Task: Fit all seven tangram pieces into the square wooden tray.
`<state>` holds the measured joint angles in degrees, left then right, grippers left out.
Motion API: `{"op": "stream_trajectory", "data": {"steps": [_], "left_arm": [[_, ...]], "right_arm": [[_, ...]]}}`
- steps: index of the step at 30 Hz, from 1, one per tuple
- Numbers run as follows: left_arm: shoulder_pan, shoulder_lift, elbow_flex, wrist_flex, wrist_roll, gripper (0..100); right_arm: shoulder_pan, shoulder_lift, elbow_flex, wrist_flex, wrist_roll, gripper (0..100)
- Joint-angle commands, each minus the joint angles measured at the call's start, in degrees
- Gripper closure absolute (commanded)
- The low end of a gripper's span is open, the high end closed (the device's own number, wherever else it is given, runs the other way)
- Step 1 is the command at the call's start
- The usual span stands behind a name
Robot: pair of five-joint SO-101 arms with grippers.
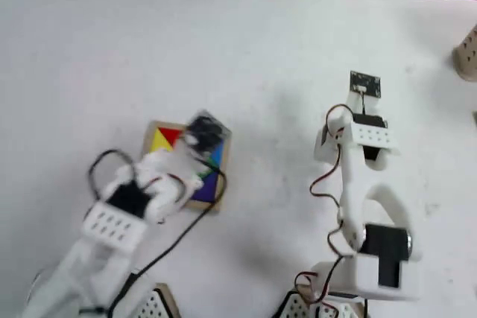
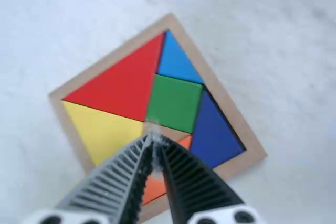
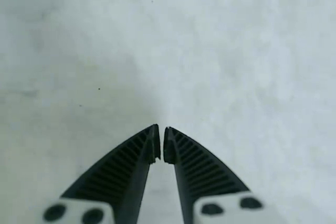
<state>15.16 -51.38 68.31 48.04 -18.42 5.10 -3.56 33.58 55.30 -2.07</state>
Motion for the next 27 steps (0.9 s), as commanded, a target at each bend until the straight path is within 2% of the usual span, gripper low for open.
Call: {"op": "stream_trajectory", "data": {"steps": [1,4,6,12,17,22,27], "left_arm": [[-7.2,-13.7,0.4,3.5,6.1,98],[-13.7,-21.8,0.7,8.5,7.3,98],[-17.0,-25.8,1.6,11.3,7.4,98],[-22.7,-31.7,7.8,12.0,7.3,98],[-25.9,-34.3,13.3,12.0,7.2,98],[-30.8,-37.8,17.6,12.4,7.3,98],[-32.3,-42.5,21.6,12.6,7.3,98]], "right_arm": [[0.4,-11.3,2.8,0.4,-0.1,98.1],[0.6,-24.2,10.9,-2.2,0.9,98.1],[0.7,-33.9,17.5,-4.8,5.3,98.1],[-0.8,-62.0,37.2,-8.1,12.6,97.8],[-6.1,-82.0,47.3,2.1,19.3,97.8],[-8.5,-98.9,51.4,15.3,19.5,98.1],[-6.4,-97.0,51.7,18.2,19.8,98.1]]}}
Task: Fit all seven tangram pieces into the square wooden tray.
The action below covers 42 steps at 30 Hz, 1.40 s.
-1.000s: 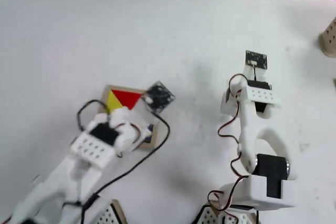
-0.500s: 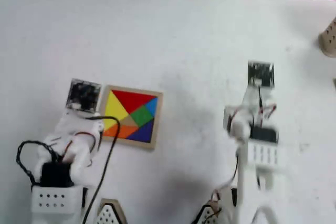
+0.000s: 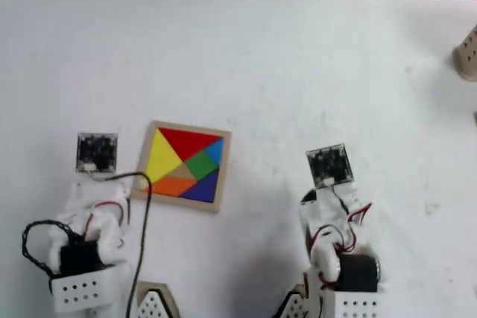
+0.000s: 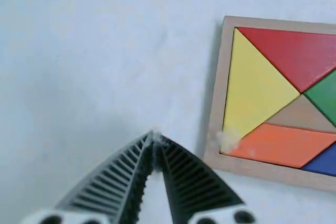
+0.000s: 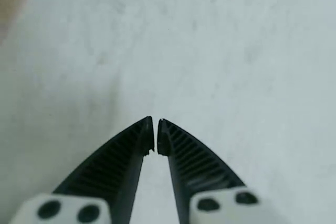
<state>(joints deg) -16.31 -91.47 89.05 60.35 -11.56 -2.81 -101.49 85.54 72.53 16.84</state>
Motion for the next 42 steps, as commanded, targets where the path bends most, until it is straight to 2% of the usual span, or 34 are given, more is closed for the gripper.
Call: {"op": "stream_trajectory", "data": {"steps": [1,6,10,18,23,42], "left_arm": [[-0.8,-3.6,1.8,0.4,0.4,98],[-0.5,-10.2,3.6,4.7,0.4,98],[-0.7,-13.7,6.9,4.9,0.4,98],[-0.8,-13.2,8.0,5.6,0.6,98],[-0.8,-13.2,7.9,13.7,0.6,98],[-0.7,-13.3,7.9,13.5,0.8,98]], "right_arm": [[2.2,1.7,-0.2,1.0,0.8,98.1],[5.5,2.8,3.2,1.9,0.5,98.1],[9.2,2.5,5.3,1.2,0.5,98.1],[9.1,2.4,11.2,-3.6,0.9,98.1],[9.1,2.4,11.2,-3.6,0.9,98.1],[9.1,2.4,11.2,-3.6,0.9,98.1]]}}
